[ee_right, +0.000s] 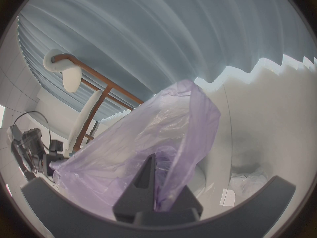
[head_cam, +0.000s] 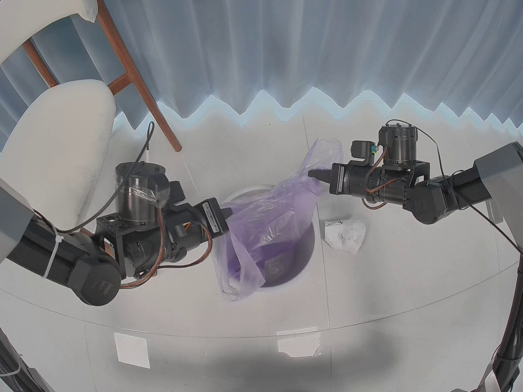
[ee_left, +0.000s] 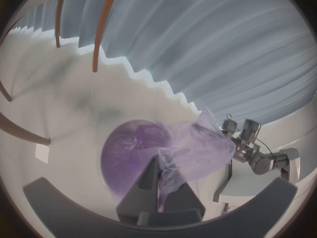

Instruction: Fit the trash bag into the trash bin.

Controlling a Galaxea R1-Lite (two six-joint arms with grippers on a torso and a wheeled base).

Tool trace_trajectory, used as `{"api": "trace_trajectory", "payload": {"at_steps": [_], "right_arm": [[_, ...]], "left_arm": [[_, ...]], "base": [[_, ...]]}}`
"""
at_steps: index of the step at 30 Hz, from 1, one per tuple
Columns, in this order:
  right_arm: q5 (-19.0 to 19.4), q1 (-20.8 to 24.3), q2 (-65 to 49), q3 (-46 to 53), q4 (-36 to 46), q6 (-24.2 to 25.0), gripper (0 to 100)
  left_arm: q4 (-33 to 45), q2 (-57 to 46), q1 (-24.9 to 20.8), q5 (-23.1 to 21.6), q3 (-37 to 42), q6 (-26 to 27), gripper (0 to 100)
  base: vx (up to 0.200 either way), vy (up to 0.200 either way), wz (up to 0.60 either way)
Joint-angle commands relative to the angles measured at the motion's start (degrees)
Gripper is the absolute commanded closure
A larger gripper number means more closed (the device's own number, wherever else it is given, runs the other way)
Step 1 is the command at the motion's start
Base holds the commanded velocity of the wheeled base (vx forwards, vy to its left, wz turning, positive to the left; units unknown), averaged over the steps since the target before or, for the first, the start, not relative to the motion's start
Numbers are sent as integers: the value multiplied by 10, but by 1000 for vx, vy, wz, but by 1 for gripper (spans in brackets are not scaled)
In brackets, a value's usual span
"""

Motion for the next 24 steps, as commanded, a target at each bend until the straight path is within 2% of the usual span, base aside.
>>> {"api": "trace_trajectory", "payload": {"at_steps": [1, 2, 11, 18, 24], "right_arm": [[12, -13, 3, 28, -8, -4, 100], [24, -25, 1, 52, -30, -10, 100], [52, -75, 2, 127, -100, -33, 100], [50, -99, 7, 135, -102, -27, 100], [49, -95, 3, 147, -116, -19, 100]], "left_arm": [[-1, 4, 35, 0, -5, 1, 100], [-6, 7, 53, 0, -4, 1, 100], [-7, 13, 84, 2, -6, 1, 100], [-8, 17, 84, 1, -4, 1, 100], [-10, 33, 73, 1, -13, 4, 100]], "base": [[0, 0, 0], [0, 0, 0], [0, 0, 0], [0, 0, 0], [0, 0, 0]]}}
